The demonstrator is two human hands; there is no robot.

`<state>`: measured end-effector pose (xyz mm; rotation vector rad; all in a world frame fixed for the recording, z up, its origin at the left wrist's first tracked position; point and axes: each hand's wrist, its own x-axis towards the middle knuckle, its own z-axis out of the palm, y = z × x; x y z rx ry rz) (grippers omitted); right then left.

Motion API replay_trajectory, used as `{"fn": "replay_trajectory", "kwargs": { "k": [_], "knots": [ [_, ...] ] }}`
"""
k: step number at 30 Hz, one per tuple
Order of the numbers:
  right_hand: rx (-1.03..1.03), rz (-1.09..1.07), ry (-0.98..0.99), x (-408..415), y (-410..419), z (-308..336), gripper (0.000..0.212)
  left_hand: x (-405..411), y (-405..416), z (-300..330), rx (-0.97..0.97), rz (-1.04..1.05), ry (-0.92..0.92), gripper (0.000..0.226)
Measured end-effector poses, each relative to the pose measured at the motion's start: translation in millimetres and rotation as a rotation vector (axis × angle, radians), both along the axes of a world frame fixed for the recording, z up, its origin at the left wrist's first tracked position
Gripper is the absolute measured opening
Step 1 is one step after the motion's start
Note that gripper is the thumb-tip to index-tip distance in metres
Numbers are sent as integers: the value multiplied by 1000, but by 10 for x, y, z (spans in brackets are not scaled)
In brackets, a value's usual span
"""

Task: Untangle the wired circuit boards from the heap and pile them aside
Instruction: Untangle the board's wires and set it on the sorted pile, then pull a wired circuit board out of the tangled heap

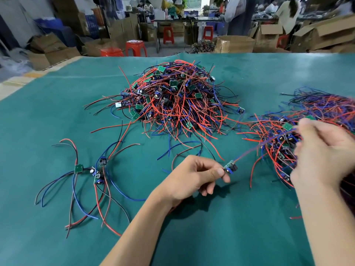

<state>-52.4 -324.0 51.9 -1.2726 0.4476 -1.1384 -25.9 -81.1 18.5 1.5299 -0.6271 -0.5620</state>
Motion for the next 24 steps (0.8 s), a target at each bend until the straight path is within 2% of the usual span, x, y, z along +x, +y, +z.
{"fn": "replay_trajectory", "kwargs": {
  "k": [2,4,6,9,11,15,19,24],
  "knots": [
    [31,-103,-3,-28,-91,41,26,17,12,0,-51,52,37,22],
    [-9,-80,50,-32,-22,45,16,37,0,0,-121,141,96,23],
    [-99,169,133,4,228,-18,16,59,-22,-9,-204,213,170,23],
    [-292,700,296,23,693,-100,11,62,-18,-10,-288,239,225,20],
    [-372,832,327,16,826,-174,7,47,-8,-5,-274,212,206,23],
    [-387,816,336,-5,743,-182,14,29,-10,6,-237,162,205,24],
    [-406,757,318,-10,754,-164,11,13,-23,14,-174,102,152,24],
    [-390,559,237,16,675,-136,5,-18,-57,33,-105,11,115,25]
  ]
}}
